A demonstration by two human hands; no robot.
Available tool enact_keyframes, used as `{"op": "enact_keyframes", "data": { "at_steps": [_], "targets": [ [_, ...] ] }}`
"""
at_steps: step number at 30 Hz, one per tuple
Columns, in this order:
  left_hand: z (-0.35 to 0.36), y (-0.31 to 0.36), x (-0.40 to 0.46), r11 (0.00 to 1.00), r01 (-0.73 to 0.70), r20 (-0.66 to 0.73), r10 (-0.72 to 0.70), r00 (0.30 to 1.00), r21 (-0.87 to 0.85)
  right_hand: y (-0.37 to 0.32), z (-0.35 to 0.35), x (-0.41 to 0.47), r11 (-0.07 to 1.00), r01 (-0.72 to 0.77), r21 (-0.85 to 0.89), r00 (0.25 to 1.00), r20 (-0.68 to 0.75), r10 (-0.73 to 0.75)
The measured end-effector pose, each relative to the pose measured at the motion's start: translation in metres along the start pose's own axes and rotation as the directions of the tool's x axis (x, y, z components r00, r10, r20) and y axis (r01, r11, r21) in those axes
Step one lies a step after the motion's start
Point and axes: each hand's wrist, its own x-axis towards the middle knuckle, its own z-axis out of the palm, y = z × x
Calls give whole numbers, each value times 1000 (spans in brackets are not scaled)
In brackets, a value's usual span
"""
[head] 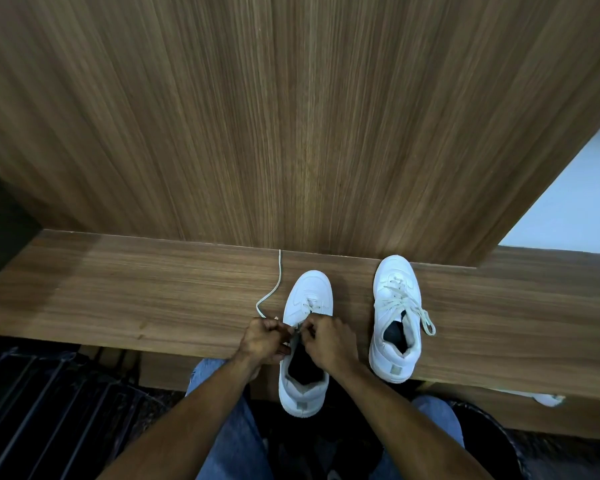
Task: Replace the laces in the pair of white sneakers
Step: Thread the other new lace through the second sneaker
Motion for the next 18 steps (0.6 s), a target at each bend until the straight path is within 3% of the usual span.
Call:
{"op": "enact_keyframes", "data": {
  "at_steps": [4, 11, 18],
  "targets": [
    [0, 0, 0, 1000, 3, 2, -3, 1000, -3, -3, 8, -6, 985, -92, 143, 994, -37, 98],
    [-1, 3, -5, 991, 88, 14, -87, 996, -100, -1, 2, -1, 999, 34, -12, 999, -38, -34],
    [3, 10, 0, 992, 122, -9, -122, 992, -38, 10, 6, 1, 994, 106, 8, 994, -39, -106]
  ]
}}
